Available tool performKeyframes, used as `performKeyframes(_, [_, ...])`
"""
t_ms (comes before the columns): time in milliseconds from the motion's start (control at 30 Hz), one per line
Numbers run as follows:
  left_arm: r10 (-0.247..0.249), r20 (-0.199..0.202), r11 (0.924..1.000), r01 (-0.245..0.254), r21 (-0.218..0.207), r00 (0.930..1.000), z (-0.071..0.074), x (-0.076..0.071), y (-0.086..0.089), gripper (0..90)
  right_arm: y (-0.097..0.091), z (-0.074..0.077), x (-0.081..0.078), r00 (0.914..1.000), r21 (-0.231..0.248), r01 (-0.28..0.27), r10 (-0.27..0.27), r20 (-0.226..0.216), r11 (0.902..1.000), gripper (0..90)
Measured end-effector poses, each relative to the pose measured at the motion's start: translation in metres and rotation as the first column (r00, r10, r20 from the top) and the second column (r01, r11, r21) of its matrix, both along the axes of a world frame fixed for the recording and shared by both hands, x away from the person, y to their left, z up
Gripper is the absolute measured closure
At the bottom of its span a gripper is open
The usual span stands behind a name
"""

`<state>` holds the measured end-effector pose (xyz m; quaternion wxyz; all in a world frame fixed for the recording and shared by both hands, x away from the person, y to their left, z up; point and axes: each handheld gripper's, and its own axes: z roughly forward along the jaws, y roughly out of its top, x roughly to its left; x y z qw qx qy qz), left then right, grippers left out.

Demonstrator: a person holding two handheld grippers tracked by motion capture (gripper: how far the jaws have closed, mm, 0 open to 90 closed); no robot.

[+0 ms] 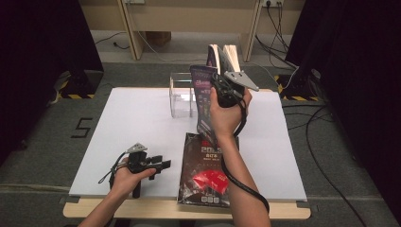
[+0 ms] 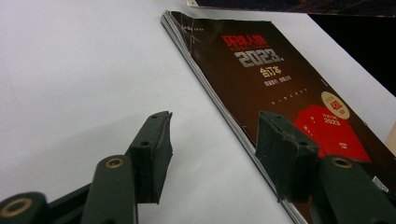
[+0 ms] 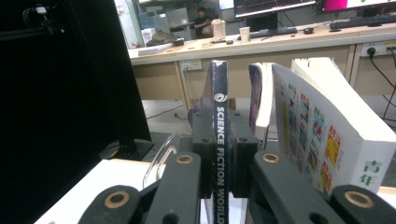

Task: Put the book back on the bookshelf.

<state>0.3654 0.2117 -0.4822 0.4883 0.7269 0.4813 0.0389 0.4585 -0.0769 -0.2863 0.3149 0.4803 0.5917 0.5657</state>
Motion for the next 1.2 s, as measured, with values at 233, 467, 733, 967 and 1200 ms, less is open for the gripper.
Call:
performKeyframes(233, [0.0,0.001,1.0,0.0,0.002,1.0,0.0,0.0,0.0,44.6,0.002,0.002,0.006,0.9999,-0.001,0.012,-0.012,0.008,0.9999,84.5])
performKeyframes(467, [-0.002,-0.001,1.0,0.002,-0.001,1.0,0.0,0.0,0.0,44.6,0.006,0.006,0.012,0.9998,-0.006,0.016,-0.016,0.014,0.9999,84.5])
performKeyframes(733, [0.0,0.003,1.0,0.0,-0.007,1.0,-0.001,0.0,0.0,44.6,0.008,0.006,0.02,0.9995,-0.006,0.028,-0.028,0.011,0.9996,84.5])
performKeyframes(967, [0.002,0.001,1.0,-0.002,-0.009,1.0,-0.001,0.0,0.0,44.6,0.01,0.006,0.026,0.9992,-0.008,0.037,-0.037,0.015,0.9993,84.5])
performKeyframes(1200, [0.0,0.0,1.0,0.0,-0.009,1.0,-0.002,0.001,0.0,44.7,0.012,0.007,0.03,0.9991,-0.012,0.039,-0.038,0.02,0.9992,84.5])
